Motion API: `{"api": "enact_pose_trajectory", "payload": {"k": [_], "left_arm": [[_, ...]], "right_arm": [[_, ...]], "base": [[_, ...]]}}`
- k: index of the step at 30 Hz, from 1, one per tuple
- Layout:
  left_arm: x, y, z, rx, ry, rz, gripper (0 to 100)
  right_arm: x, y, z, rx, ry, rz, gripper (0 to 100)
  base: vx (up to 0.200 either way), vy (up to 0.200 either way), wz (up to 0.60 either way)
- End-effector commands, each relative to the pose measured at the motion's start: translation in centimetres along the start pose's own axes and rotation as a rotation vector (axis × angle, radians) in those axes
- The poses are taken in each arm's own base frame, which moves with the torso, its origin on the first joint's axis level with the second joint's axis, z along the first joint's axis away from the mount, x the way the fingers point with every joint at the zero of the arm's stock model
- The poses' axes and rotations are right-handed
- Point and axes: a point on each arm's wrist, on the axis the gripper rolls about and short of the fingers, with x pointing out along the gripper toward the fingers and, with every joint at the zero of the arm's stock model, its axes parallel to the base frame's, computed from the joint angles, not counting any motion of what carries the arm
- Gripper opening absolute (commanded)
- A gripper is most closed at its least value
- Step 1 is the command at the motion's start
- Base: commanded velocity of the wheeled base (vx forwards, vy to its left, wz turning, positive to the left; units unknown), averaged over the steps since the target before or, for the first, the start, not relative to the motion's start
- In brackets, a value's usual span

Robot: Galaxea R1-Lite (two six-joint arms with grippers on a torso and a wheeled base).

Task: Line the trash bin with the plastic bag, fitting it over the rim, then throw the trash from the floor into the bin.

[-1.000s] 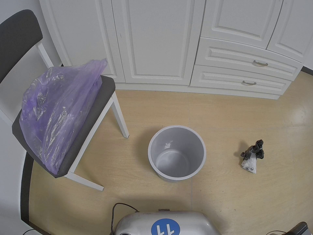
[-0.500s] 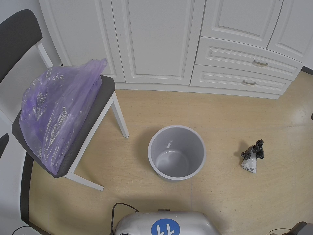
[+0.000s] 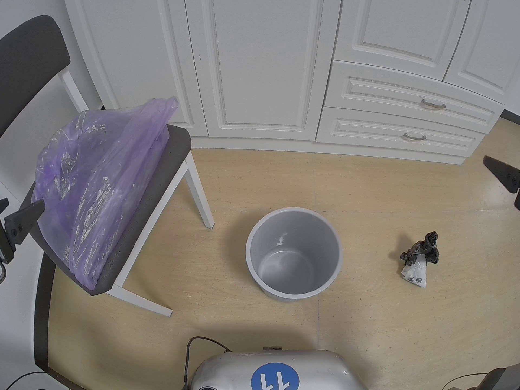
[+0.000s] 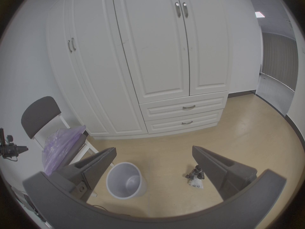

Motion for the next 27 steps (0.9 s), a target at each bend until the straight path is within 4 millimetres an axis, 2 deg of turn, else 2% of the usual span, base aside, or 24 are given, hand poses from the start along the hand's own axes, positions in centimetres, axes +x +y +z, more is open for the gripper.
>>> {"api": "enact_pose_trajectory", "payload": {"k": [1,6,10,19,27], "left_arm": [[3.0,-1.4,0.0,0.032,0.03,0.023,100],[3.5,-2.6,0.2,0.062,0.0,0.036,100],[5.3,-3.3,0.2,0.163,0.01,0.105,100],[6.0,-3.7,0.1,0.349,0.037,0.103,100],[6.9,-4.0,0.1,0.415,0.025,0.099,100]], "right_arm": [[2.0,0.9,-1.8,-0.033,0.069,0.011,100],[2.2,0.6,-3.1,-0.051,0.094,-0.048,100],[2.5,0.5,-3.3,-0.073,0.046,-0.062,100],[3.4,0.1,-4.7,-0.176,-0.026,-0.127,100],[3.4,-0.1,-5.8,-0.254,-0.058,-0.126,100]], "base": [[0.0,0.0,0.0],[0.0,0.0,0.0],[0.0,0.0,0.0],[0.0,0.0,0.0],[0.0,0.0,0.0]]}}
